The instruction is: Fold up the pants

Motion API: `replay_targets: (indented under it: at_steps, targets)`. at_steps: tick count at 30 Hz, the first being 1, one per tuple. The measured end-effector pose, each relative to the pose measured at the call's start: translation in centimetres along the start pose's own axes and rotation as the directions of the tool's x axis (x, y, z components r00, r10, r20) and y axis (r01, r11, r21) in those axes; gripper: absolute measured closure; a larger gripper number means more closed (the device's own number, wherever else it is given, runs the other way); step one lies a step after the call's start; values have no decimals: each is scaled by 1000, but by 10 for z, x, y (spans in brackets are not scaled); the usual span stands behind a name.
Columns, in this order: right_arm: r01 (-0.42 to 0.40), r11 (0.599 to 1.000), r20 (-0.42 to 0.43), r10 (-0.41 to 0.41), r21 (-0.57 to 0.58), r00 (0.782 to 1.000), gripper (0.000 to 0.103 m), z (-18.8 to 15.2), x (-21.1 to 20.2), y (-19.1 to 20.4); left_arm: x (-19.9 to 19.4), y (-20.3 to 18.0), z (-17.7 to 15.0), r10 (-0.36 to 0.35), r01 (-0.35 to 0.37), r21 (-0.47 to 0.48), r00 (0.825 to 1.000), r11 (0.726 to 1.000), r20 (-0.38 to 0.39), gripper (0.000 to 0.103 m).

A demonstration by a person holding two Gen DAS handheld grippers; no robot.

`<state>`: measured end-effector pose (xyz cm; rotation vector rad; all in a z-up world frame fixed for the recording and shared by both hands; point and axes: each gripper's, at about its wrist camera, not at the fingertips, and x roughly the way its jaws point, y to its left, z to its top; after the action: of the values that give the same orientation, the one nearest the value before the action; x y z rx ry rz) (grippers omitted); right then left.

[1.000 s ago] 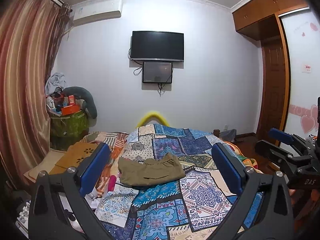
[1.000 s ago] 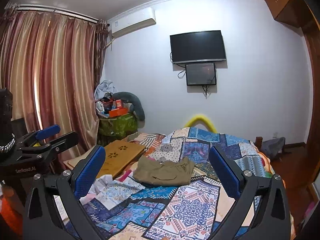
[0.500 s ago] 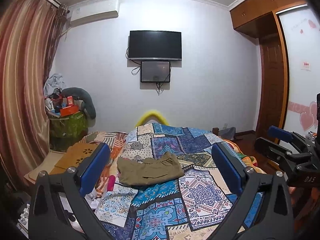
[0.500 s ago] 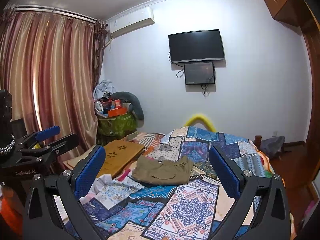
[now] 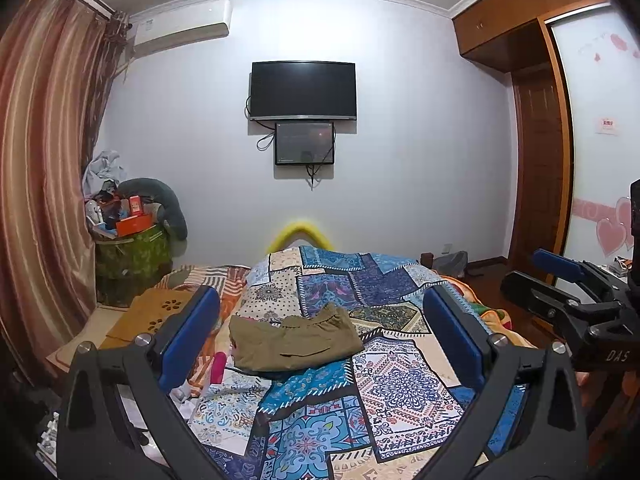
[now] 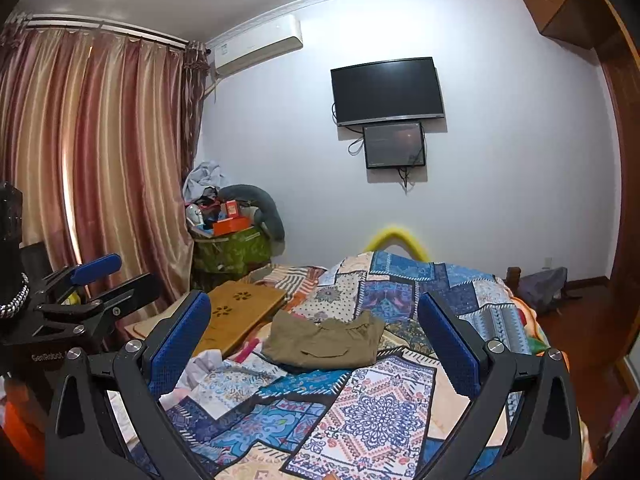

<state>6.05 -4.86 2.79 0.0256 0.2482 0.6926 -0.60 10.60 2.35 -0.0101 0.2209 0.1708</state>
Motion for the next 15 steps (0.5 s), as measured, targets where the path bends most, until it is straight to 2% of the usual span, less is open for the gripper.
replay_targets:
  at_steps: [15]
  targets:
    - [2, 1000, -1, -2, 5, 1000, 0, -2, 0, -1, 2, 4, 3, -21, 21, -18, 1000, 1000, -6, 0]
